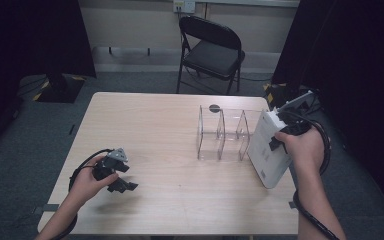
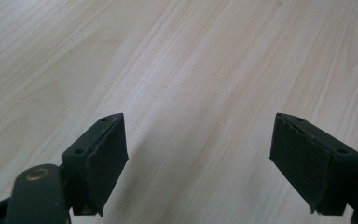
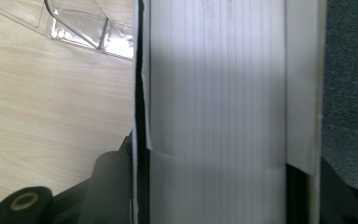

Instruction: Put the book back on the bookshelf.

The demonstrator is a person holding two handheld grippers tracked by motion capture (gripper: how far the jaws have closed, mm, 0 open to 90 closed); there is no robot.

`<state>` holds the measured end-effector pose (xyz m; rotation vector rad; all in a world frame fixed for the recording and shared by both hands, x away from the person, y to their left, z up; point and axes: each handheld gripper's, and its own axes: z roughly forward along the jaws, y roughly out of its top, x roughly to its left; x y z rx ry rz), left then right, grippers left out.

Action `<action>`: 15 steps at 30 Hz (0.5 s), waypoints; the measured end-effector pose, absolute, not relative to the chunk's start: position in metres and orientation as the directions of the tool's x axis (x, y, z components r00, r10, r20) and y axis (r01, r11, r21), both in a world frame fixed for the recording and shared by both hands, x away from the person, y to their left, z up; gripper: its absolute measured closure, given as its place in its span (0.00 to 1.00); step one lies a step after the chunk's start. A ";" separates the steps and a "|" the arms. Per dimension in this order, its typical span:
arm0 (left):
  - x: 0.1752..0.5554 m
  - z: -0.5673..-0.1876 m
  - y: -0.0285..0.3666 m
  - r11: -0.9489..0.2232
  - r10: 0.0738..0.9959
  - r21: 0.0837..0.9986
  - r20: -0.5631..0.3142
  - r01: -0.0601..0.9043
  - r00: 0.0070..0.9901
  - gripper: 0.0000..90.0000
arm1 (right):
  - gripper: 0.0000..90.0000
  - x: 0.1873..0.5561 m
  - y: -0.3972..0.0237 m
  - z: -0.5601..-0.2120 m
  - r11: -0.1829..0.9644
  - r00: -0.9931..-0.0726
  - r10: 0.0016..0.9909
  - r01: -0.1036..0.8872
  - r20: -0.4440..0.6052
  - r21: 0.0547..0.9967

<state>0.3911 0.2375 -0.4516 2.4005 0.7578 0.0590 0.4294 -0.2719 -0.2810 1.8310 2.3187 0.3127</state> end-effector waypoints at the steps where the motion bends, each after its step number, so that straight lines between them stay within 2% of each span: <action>1: 0.391 -0.452 0.238 -0.648 0.533 0.569 -0.136 0.506 0.835 0.20 | 0.59 0.430 -0.271 -0.280 0.230 -0.237 0.972 0.937 -0.005 0.265; 15: 0.391 -0.453 0.238 -0.650 0.528 0.570 -0.138 0.503 0.838 0.20 | 0.59 0.442 -0.268 -0.277 0.206 -0.211 0.978 0.942 -0.011 0.266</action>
